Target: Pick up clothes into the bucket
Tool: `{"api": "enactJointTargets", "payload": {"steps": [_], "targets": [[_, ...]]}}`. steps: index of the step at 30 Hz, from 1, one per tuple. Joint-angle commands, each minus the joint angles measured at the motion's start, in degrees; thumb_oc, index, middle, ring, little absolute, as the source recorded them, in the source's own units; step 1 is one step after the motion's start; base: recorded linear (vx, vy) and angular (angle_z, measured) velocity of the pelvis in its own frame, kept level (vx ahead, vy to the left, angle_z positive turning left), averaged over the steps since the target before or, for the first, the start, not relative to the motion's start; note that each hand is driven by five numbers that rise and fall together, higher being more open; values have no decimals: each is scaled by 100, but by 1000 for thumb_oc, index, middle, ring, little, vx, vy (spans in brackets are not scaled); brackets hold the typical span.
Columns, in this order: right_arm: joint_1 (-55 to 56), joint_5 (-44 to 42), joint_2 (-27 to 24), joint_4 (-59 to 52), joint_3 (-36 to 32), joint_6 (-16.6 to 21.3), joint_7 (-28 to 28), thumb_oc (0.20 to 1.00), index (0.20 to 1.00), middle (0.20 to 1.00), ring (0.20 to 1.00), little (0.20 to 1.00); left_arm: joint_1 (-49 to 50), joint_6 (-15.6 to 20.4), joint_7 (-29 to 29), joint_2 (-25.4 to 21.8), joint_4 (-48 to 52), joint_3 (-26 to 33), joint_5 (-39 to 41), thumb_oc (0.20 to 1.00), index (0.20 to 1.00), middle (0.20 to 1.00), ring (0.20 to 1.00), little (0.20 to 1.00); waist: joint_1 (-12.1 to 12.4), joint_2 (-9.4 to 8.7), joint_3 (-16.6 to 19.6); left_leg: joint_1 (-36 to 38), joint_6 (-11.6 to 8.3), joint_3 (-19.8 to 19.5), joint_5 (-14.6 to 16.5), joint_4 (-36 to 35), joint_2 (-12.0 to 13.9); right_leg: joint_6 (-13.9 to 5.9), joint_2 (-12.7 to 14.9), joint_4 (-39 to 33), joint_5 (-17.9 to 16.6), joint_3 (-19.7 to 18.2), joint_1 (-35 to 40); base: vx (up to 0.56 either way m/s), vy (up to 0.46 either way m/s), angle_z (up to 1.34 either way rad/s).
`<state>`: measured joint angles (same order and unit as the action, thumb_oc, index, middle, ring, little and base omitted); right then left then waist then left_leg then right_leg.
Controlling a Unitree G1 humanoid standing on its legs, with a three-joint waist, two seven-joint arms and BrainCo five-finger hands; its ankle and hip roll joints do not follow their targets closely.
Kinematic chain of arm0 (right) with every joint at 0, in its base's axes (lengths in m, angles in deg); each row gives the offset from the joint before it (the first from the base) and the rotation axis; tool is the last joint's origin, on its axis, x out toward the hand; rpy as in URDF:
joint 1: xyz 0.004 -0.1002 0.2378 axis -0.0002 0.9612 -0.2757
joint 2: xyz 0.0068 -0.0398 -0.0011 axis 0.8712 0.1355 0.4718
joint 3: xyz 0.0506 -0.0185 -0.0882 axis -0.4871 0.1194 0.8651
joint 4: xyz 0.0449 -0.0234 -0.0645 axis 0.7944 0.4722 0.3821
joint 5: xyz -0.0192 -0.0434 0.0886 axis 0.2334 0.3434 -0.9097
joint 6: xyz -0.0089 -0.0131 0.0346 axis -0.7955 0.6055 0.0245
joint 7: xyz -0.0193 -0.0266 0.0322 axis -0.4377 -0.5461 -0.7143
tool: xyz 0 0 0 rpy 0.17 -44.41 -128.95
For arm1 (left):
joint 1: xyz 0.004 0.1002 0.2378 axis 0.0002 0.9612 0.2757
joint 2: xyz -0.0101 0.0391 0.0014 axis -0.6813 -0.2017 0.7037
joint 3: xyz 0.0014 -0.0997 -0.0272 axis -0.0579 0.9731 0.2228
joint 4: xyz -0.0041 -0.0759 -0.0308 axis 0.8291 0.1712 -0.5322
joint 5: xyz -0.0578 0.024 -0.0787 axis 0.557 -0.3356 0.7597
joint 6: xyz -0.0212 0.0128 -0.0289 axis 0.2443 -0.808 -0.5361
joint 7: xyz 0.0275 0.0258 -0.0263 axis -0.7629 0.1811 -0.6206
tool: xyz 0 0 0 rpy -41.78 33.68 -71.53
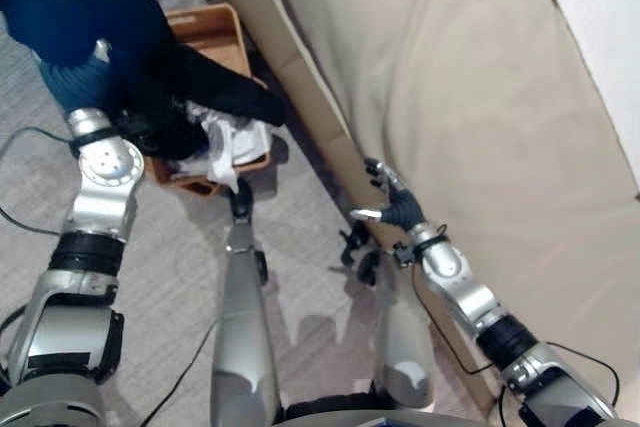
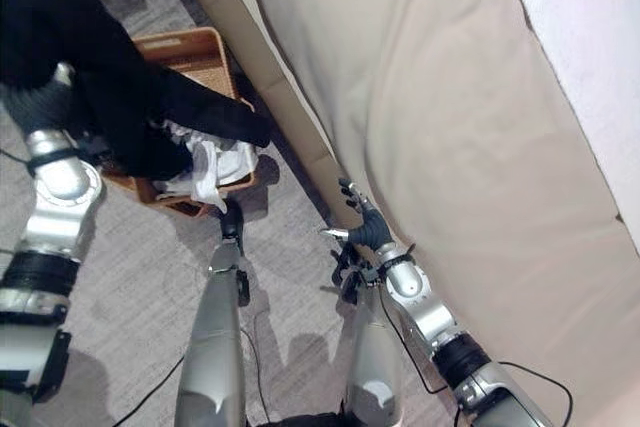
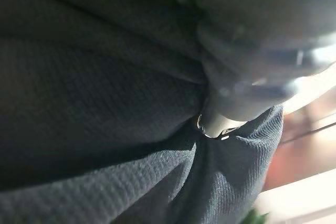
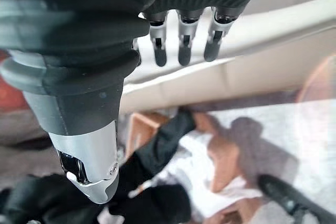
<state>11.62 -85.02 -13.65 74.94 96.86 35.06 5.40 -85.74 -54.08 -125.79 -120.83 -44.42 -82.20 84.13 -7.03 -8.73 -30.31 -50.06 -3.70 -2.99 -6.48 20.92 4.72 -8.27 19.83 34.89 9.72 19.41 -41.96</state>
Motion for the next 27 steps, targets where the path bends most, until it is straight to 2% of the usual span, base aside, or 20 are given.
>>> {"api": "enactJointTargets", "payload": {"steps": [1,8,10,12,18,19,24,25,26,27], "targets": [[331,-56,-181,-411,-278,408,113,1000,1000,1000,1000,1000,-471,287,-8,-211,-74,188,289,200,200,200,200,200,22,-255,52,-262,157,178,1163,1148,-22,-121,96,-183,-532,-421,-242,-9,11,-6],[653,-95,-319,-453,-510,472,154,1000,1000,1000,1000,1000,-632,107,131,-71,-762,13,445,200,200,200,200,200,-137,-202,52,-1065,251,93,1338,1869,-12,-32,82,559,-290,-680,-1162,-8,-2,-13],[655,-95,-323,-460,-518,469,153,1000,1000,1000,1000,1000,-643,108,132,-68,-767,8,445,200,200,200,200,200,-133,-199,52,-1082,252,93,1346,1888,-12,-32,84,578,-282,-687,-1180,3,23,-8],[801,-48,-416,-530,-634,483,140,1000,1000,1000,1000,1000,-719,-2,166,15,-1099,-18,470,200,200,200,200,200,-182,-162,52,-1296,321,82,1468,2224,-24,9,67,856,-187,-808,-1447,23,45,-9],[916,2,-490,-492,-765,498,181,1000,1000,1000,1000,1000,-926,-186,258,102,-1621,-64,569,200,200,200,200,200,-240,-96,52,-1402,359,74,1566,2413,-38,13,98,1054,-104,-859,-1589,14,12,-2],[935,76,-555,-519,-850,484,180,1000,1000,1000,1000,1000,-996,-361,332,49,-1809,-140,432,200,200,200,200,200,-265,-84,52,-1399,362,69,1561,2391,-34,-1,84,994,-121,-862,-1578,0,0,0],[926,76,-634,-564,-938,455,128,1000,1000,1000,1000,1000,-1192,-575,623,-28,-2061,-346,394,200,200,200,200,200,-290,-66,52,-1367,372,60,1548,2345,-37,-23,82,911,-158,-849,-1530,0,0,0],[910,60,-655,-560,-964,438,117,1000,1000,1000,1000,1000,-1246,-622,739,-75,-2038,-445,352,705,705,705,705,705,-293,-55,52,-1369,374,63,1544,2337,-42,-34,84,888,-176,-853,-1531,6,46,2],[914,73,-698,-581,-1037,415,87,1000,1000,1000,1000,1000,-1310,-803,959,-179,-2057,-574,154,1000,1000,1000,1000,1000,-299,-30,52,-1359,385,70,1548,2318,-53,-49,76,851,-198,-861,-1511,6,36,1],[915,73,-695,-582,-1042,413,86,1000,1000,1000,1000,1000,-1322,-805,963,-180,-2064,-582,155,1000,1000,1000,1000,1000,-294,-31,52,-1359,385,71,1547,2315,-54,-50,76,848,-200,-861,-1512,4,42,1]]}}
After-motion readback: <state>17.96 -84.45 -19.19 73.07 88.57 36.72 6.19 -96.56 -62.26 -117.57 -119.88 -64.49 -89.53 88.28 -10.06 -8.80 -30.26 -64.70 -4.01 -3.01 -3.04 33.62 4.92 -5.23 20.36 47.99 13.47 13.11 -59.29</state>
